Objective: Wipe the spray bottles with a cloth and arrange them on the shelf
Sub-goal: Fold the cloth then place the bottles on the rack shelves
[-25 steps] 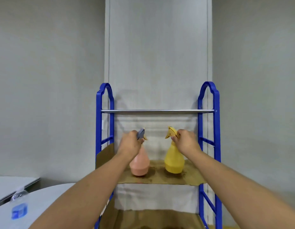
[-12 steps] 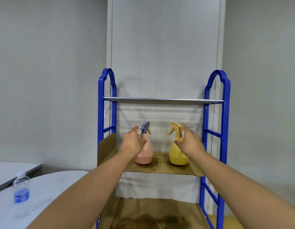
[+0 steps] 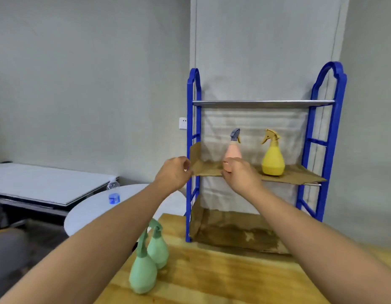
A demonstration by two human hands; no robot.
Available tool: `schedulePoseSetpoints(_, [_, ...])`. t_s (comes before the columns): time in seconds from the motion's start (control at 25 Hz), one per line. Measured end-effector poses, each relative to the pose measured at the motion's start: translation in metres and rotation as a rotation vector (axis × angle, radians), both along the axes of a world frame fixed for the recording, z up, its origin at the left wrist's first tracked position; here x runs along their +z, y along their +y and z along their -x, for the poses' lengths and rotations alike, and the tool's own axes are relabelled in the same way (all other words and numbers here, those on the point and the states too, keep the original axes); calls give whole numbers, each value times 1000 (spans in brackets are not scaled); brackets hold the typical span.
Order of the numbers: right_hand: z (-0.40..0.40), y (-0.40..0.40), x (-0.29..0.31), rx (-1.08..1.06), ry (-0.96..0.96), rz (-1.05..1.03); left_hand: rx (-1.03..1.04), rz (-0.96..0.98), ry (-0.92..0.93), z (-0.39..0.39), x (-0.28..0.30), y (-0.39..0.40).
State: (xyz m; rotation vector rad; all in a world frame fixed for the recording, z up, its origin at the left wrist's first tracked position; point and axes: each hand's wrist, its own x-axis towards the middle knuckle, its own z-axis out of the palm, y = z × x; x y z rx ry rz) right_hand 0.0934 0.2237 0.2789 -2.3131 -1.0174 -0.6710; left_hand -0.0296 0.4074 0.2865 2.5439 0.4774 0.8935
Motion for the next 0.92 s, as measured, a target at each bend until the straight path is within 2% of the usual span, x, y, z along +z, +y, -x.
schedulePoseSetpoints(0.24, [77, 91, -90, 167, 209, 153, 164, 78, 140, 89, -91, 51])
schedulePoseSetpoints(0.4, [90, 136, -141, 206, 310, 221, 255, 169, 280, 101, -156, 68])
schedulePoseSetpoints(0.56, [86, 172, -170, 221, 443, 225, 293, 224, 433, 100, -190, 77])
schedulePoseSetpoints(0.76, [75, 196, -193, 255, 590, 159, 243, 230, 380, 101, -205, 82])
schedulePoseSetpoints(0.92, [70, 186, -198, 197, 599, 87, 222, 201, 357, 105, -214, 75])
